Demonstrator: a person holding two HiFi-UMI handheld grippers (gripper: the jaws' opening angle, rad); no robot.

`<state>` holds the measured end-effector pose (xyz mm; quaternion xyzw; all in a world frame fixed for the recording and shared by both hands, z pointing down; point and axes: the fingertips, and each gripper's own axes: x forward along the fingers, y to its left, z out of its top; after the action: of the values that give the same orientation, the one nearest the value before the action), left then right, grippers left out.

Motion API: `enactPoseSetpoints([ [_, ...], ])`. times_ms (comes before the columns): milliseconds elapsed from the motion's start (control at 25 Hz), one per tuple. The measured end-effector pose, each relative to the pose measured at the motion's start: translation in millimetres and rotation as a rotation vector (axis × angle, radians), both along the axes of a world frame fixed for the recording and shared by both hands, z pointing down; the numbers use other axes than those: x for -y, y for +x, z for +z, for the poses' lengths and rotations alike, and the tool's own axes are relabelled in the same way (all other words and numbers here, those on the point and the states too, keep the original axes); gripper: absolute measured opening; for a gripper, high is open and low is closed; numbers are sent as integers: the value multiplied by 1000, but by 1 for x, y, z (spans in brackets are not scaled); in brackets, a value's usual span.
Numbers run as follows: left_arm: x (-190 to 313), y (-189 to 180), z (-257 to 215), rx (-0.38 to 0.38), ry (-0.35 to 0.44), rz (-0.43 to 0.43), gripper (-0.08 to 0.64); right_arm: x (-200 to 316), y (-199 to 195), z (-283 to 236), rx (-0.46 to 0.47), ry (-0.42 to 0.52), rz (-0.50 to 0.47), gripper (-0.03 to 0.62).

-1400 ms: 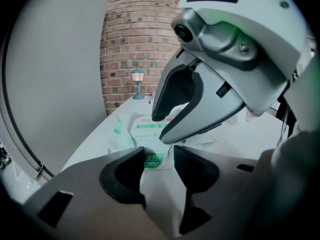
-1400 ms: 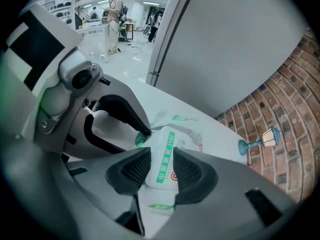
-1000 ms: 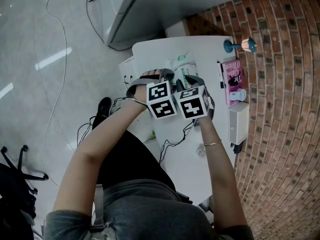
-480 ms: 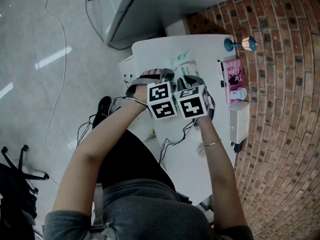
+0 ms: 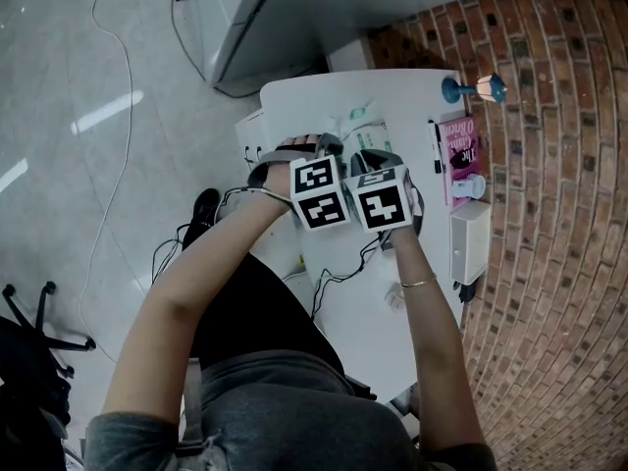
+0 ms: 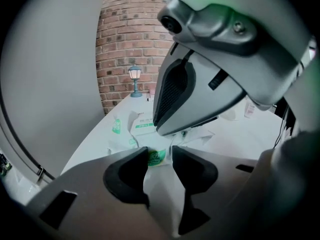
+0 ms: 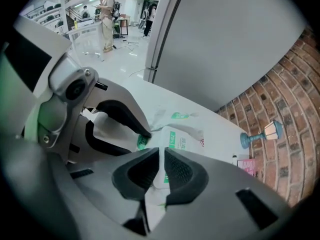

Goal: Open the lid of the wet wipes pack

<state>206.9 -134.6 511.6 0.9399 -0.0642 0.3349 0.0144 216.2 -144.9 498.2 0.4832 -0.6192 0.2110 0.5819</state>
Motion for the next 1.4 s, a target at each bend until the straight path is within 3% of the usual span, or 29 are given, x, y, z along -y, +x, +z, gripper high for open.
enactPoseSetpoints([
  [400,0,1,2,33,5,13,163,0,-1,-5,79,2,47,32],
  [1400,-1,0,4,44,8,38,152,1,1,-8,110,-1,55,31],
])
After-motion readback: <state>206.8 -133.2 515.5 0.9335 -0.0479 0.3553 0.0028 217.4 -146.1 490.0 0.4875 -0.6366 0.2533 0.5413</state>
